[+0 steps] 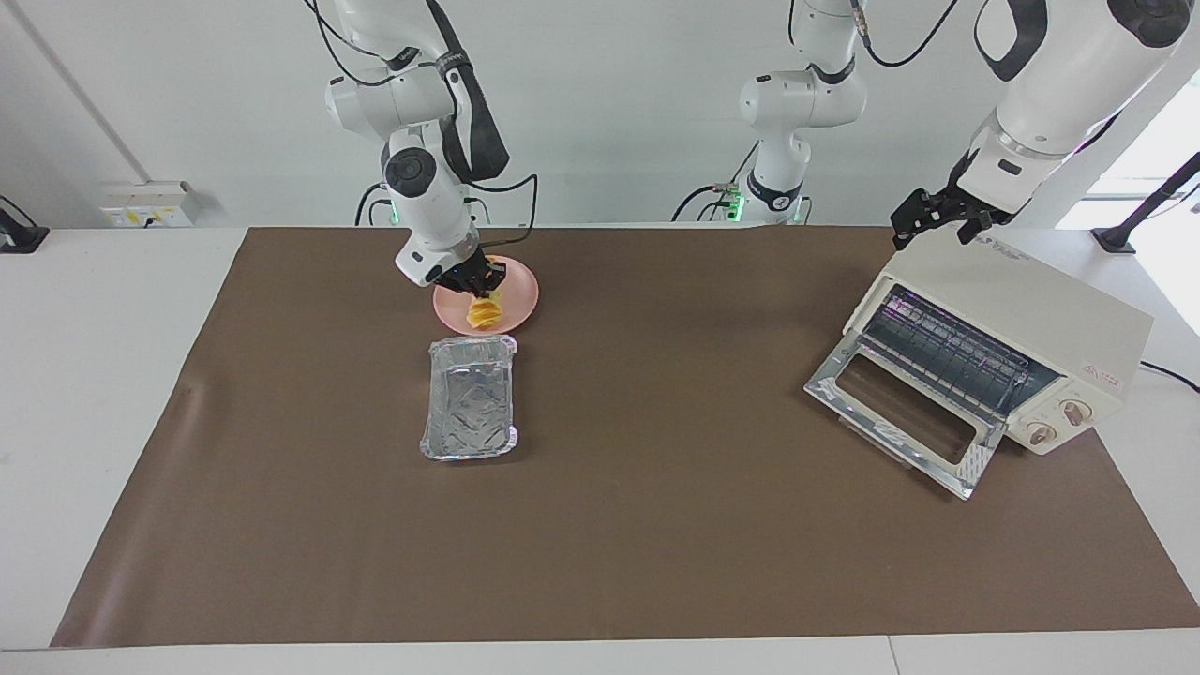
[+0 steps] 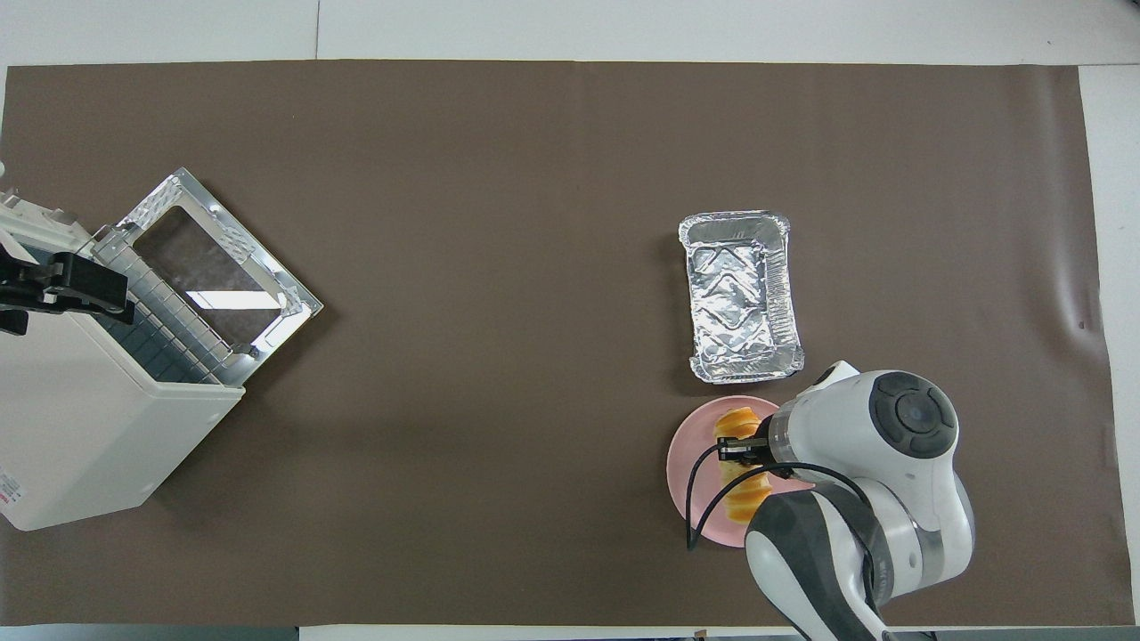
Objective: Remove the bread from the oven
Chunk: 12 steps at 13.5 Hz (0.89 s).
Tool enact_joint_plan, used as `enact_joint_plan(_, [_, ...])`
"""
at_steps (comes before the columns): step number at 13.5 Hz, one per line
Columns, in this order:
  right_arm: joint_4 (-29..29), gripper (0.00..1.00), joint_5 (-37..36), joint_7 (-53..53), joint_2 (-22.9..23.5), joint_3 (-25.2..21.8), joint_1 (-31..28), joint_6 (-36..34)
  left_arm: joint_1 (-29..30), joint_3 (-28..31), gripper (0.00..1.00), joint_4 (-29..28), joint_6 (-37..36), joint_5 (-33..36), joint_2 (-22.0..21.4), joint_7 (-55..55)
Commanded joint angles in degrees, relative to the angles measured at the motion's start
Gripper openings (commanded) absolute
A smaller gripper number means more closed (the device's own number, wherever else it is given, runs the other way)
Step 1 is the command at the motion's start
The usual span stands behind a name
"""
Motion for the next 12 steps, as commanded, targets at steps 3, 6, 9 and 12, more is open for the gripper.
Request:
enact_joint_plan(3, [9.16, 1.00, -0.23, 1.26, -0.30, -0.23, -1.53, -6.09, -0.11, 0.18, 1.00, -0.57, 0.56, 0.80, -0.96, 0.38])
enact_joint_plan(6, [20.33, 1.00, -1.55, 0.30, -0.83, -0.41, -5.74, -15.95, -0.11, 0.18, 1.00, -0.57, 0.56, 0.80, -0.96, 0.38])
enact_joint_plan(9, [29.74, 1.00, -9.00, -4.95, -0.39, -0.32, -8.91, -20.71, -0.11, 0.18, 1.00, -0.57, 0.56, 0.80, -0.96, 0.38])
enact_joint_plan(12, [40.70, 1.00, -10.52, -9.36, 3.90, -0.41, -12.77, -28.15, -0.11, 0.18, 1.00, -0.57, 0.56, 0.80, -0.96, 0.38])
